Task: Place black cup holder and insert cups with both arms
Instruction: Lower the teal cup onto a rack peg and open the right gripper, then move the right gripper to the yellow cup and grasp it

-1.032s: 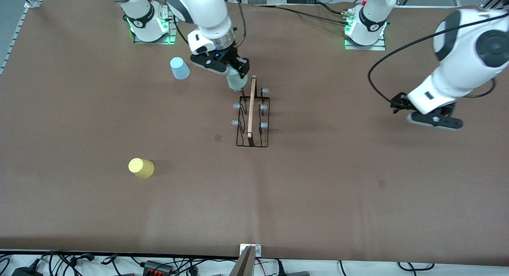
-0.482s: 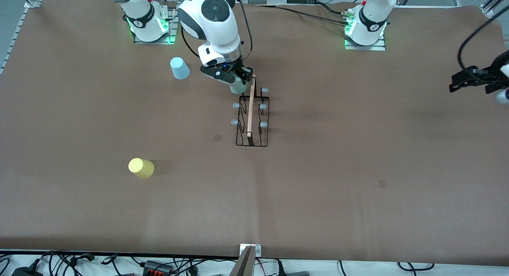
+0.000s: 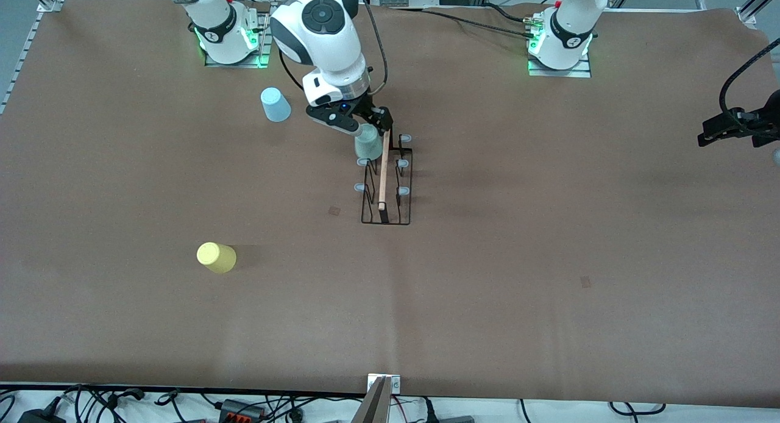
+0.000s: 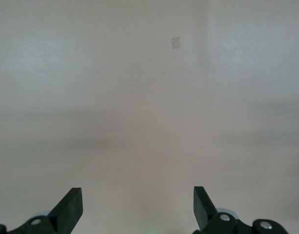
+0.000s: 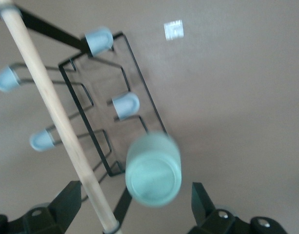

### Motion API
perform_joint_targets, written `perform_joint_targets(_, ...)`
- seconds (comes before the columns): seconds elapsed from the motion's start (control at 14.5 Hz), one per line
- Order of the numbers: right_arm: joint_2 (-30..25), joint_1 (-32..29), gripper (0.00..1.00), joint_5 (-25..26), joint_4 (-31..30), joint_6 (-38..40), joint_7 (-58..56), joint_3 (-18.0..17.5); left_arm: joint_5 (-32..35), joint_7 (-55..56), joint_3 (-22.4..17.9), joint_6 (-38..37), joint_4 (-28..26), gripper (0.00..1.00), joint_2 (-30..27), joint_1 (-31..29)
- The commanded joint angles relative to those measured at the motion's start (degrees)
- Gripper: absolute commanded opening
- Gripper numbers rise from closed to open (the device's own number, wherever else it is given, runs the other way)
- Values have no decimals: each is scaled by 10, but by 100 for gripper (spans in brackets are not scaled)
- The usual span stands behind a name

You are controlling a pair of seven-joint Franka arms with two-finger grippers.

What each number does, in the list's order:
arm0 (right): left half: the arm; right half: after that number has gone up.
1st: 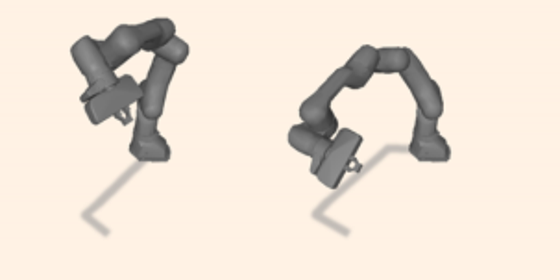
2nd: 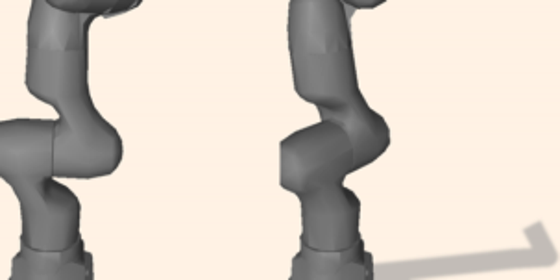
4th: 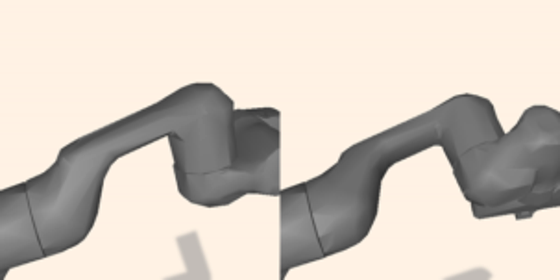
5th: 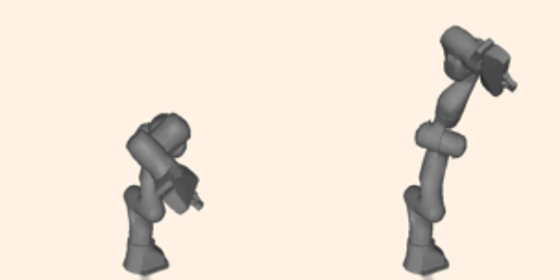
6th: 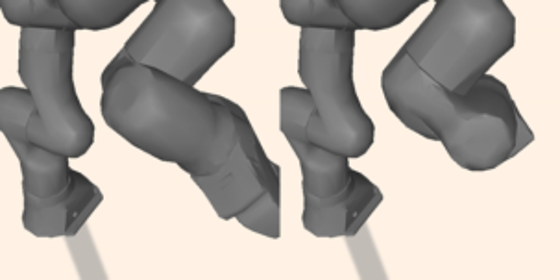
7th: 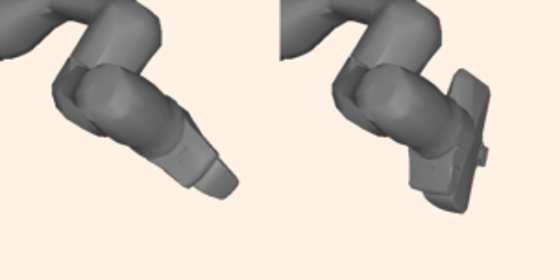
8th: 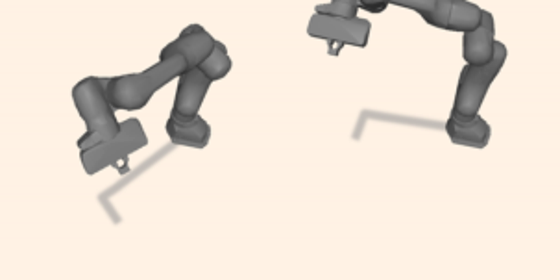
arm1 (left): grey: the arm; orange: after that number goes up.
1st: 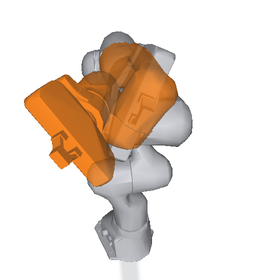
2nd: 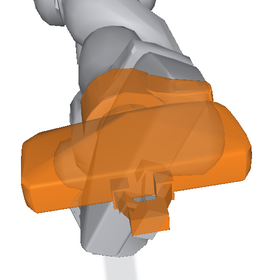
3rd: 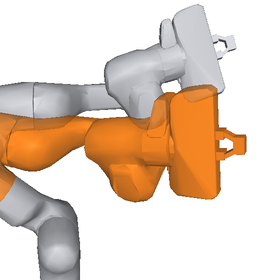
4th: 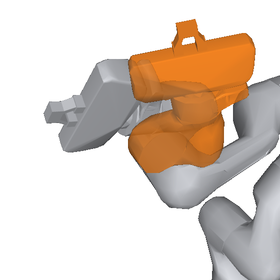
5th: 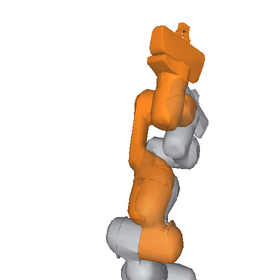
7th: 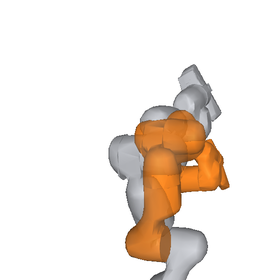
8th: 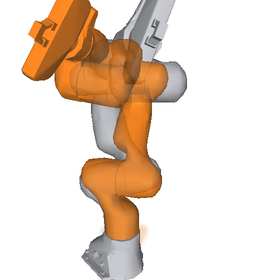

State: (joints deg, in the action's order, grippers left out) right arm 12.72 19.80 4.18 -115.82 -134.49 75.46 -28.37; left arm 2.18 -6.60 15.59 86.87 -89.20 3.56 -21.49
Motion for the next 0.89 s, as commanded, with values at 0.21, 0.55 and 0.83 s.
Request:
perform_joint_targets(0.21,-69,-123,100,-1,23,96,-227,0,-3,0,14,-25,23,100,3,1)
perform_joint_targets(0.55,-46,-261,100,0,24,104,-561,22,-4,0,7,-22,17,100,-14,11)
perform_joint_targets(0.83,42,-260,100,7,102,103,-766,111,-10,-1,-125,-18,-21,100,-45,152)
